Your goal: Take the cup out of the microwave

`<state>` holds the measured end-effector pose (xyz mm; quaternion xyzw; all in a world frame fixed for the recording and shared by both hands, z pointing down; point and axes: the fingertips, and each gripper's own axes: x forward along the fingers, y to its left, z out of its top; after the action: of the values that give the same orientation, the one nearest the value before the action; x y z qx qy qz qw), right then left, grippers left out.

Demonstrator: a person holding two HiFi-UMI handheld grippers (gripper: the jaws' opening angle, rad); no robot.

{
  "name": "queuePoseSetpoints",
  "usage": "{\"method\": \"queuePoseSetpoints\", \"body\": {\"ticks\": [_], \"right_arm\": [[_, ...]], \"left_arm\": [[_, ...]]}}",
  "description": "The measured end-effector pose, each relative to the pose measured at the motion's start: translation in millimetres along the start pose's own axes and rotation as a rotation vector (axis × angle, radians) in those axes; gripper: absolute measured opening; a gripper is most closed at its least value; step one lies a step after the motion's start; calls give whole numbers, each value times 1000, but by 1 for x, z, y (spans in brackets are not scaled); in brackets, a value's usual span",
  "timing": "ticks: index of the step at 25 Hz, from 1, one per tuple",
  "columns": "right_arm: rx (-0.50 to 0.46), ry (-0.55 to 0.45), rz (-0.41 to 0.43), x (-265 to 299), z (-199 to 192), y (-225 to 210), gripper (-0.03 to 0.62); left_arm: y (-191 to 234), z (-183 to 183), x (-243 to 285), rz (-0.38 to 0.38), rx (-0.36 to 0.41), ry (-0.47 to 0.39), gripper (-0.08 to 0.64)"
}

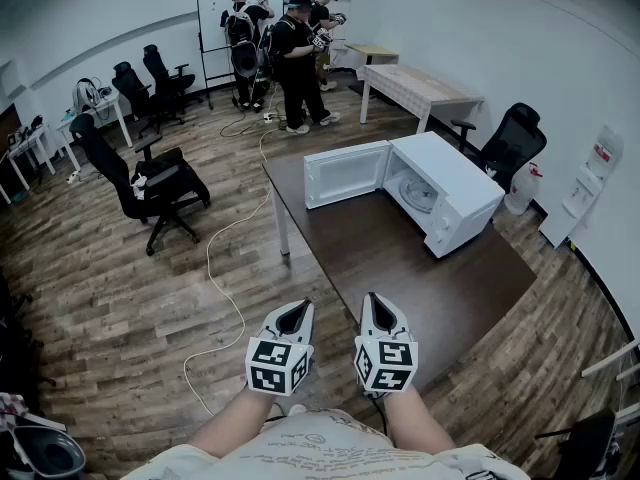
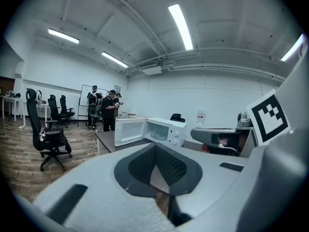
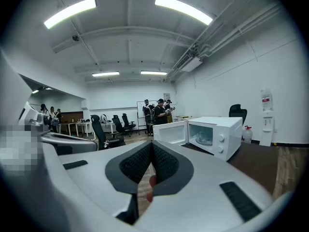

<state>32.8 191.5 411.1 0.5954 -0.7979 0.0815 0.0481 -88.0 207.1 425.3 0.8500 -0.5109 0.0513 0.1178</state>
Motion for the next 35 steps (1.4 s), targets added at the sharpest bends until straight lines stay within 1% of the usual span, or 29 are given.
{"method": "queuePoseSetpoints", "body": {"ticks": [10,15,21,27,35], "right_arm": [[4,14,-16,26,-6,8,12],[54,-13,-8,39,-1,13,12],[34,-7,-44,50,-6,19,14],[29,17,-64,63,-18,32,14],[45,15,-97,92,-15,20,14]], "left_arm": [[28,1,17,-13,-13,9,12],[44,4,25,-18,-22,5,12],[61,3,30,-43,-16,8,12],[85,2,34,-49,-18,18,12],[99,1,56,-67,-22,37,12]]}}
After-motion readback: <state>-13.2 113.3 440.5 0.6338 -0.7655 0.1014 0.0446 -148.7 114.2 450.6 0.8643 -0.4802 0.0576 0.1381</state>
